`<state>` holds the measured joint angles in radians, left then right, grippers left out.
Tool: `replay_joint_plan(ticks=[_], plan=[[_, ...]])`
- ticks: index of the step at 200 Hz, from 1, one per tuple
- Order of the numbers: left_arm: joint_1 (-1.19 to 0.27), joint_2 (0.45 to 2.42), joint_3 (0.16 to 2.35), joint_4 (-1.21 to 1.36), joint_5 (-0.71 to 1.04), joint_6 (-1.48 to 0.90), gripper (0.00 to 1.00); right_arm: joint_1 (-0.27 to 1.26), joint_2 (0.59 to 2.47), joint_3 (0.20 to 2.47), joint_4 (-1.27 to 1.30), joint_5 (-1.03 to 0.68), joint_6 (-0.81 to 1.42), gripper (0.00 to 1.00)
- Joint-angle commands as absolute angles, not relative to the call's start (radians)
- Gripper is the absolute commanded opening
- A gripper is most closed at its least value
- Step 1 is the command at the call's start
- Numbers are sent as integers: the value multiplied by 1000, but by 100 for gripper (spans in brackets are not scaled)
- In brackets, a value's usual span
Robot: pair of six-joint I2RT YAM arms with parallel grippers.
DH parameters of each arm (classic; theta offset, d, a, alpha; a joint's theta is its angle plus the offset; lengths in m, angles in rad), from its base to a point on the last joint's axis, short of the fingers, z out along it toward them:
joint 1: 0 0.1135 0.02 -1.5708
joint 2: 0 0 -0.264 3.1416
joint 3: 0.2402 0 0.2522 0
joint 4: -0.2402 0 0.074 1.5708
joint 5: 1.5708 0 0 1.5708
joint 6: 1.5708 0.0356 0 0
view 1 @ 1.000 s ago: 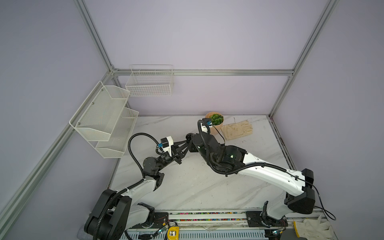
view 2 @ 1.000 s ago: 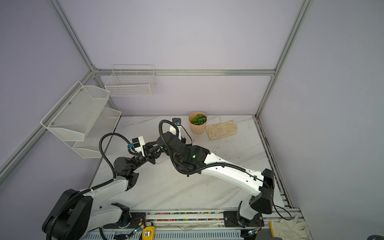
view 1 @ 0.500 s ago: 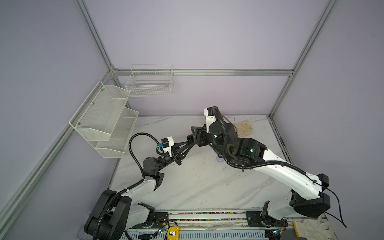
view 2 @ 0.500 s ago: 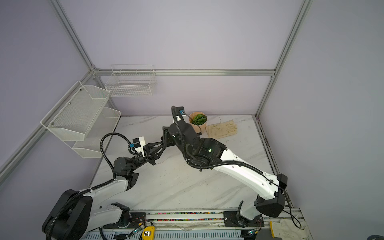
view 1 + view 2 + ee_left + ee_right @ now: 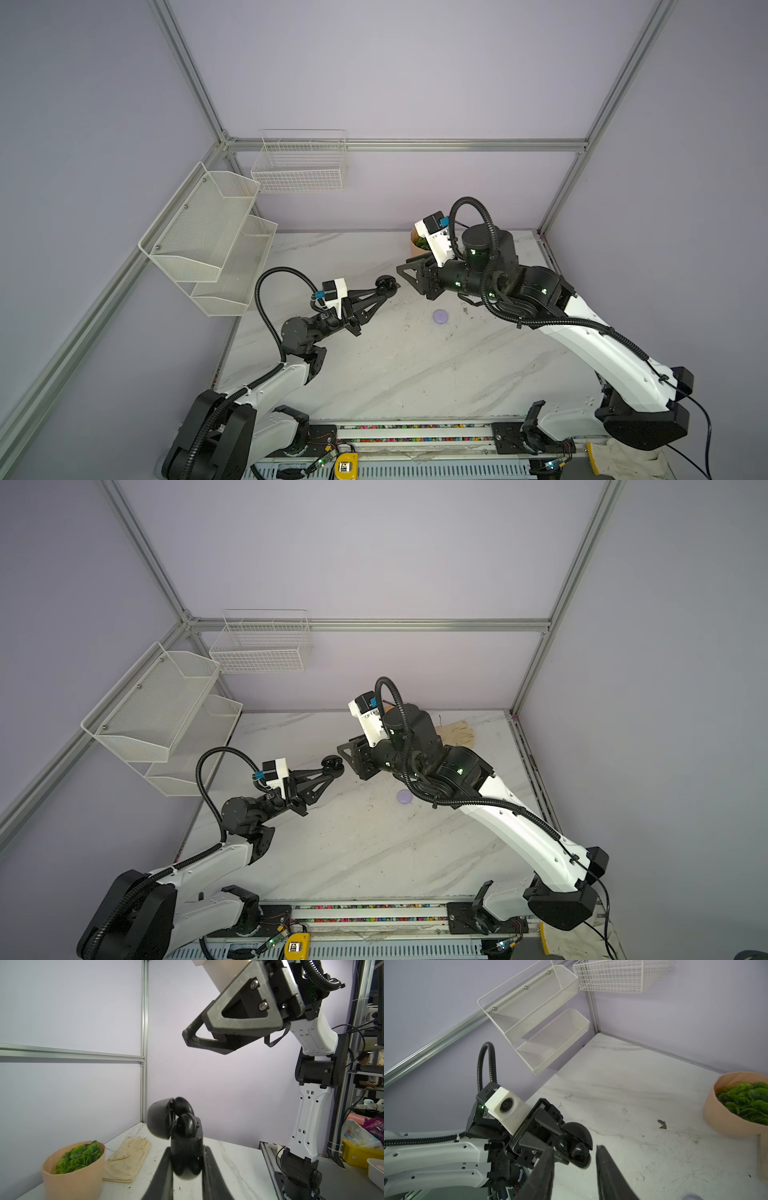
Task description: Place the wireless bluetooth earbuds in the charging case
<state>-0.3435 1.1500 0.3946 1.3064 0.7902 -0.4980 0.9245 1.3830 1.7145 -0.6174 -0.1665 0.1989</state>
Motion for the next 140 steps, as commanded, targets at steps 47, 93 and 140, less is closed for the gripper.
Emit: replay_joint_plan(ticks=[47,93,140], plan=[[-355,1147,399,1348,785,-503,0,924,1451,1704,-621,-227,114,21],[-356,1161,403,1363,783,-509,0,924,1441,1673,-621,-209,118,14],[-356,1160,399,1366,778,-511,0,923,1430,1634,-603,-213,121,10]])
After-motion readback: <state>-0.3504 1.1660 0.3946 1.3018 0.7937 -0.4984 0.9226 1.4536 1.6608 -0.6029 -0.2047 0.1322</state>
